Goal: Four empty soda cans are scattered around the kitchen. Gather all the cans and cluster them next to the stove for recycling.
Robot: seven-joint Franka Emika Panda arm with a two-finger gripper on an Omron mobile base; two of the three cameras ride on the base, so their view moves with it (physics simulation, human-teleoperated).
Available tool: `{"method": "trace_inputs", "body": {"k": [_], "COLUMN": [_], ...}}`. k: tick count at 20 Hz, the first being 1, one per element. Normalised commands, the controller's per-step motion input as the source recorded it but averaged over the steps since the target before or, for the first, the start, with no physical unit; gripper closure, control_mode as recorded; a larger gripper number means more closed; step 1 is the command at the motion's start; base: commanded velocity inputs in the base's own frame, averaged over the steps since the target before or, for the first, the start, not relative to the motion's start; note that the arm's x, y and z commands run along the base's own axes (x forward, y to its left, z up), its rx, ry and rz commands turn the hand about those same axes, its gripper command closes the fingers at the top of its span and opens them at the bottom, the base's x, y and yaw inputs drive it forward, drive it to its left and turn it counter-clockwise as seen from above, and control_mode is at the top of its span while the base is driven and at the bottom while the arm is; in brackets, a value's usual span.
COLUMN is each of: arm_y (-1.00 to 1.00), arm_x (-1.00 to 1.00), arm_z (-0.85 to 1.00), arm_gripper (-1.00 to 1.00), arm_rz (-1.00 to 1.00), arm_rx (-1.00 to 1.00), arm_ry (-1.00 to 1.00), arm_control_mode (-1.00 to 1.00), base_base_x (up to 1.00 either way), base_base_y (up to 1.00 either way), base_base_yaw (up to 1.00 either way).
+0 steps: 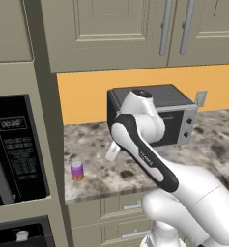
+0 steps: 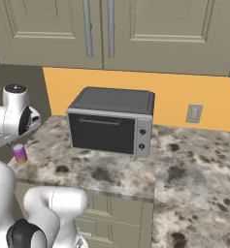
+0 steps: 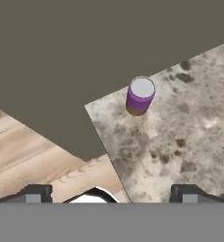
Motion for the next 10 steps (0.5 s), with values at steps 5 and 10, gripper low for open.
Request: {"method": "trace_inputs", "body": {"k": [5, 10], "arm_y": [-0.08, -0.11], "arm_x": [0.03, 0.08], "arm_z": [-0.27, -0.23], "arm_gripper": [-1.00, -1.00], "arm_rz": [0.43, 0.45], "arm_rx": [0.01, 0.05], "arm_ry": [-0.23, -0.21], "arm_control_mode": [-1.00, -1.00], "base_base_x": [0.00, 0.00], "base_base_y": [0.00, 0.00], "base_base_yaw": [0.00, 0.00]}}
